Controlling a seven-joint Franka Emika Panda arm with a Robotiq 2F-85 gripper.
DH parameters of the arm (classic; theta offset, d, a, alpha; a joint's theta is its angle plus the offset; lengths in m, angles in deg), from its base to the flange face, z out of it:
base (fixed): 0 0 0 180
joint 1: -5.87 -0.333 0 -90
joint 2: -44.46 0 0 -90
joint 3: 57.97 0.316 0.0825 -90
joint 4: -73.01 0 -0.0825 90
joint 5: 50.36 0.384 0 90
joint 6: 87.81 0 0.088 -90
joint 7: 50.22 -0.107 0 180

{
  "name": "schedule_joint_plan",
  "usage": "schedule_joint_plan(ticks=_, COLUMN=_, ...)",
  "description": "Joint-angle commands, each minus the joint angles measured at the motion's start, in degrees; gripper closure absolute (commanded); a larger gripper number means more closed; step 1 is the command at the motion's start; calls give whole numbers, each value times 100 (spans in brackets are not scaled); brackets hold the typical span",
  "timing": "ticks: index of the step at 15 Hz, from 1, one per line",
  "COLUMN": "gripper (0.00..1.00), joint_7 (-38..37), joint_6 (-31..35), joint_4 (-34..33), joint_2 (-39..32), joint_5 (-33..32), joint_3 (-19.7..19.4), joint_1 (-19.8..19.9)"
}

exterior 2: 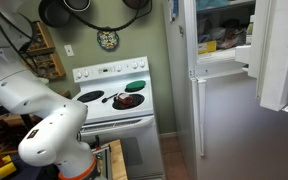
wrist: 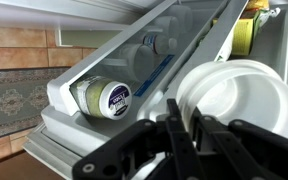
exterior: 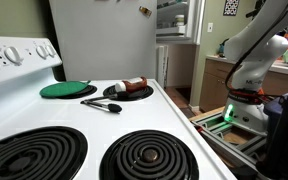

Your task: Put the lunchbox in the fridge and then close the top fridge door

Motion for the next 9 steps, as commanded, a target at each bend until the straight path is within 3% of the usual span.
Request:
schedule_joint_plan(ticks=1, gripper=97, joint_7=-78, joint_6=-15, joint_4=-26, joint_2=-26, joint_5=-126, joint_3=-123, joint_1=-180)
schedule_joint_plan(ticks=9, gripper=97, joint_7=-519, joint_6=366, joint_4=-63, joint_2=-146, joint_5=-275, joint_3=-38, joint_1=-53)
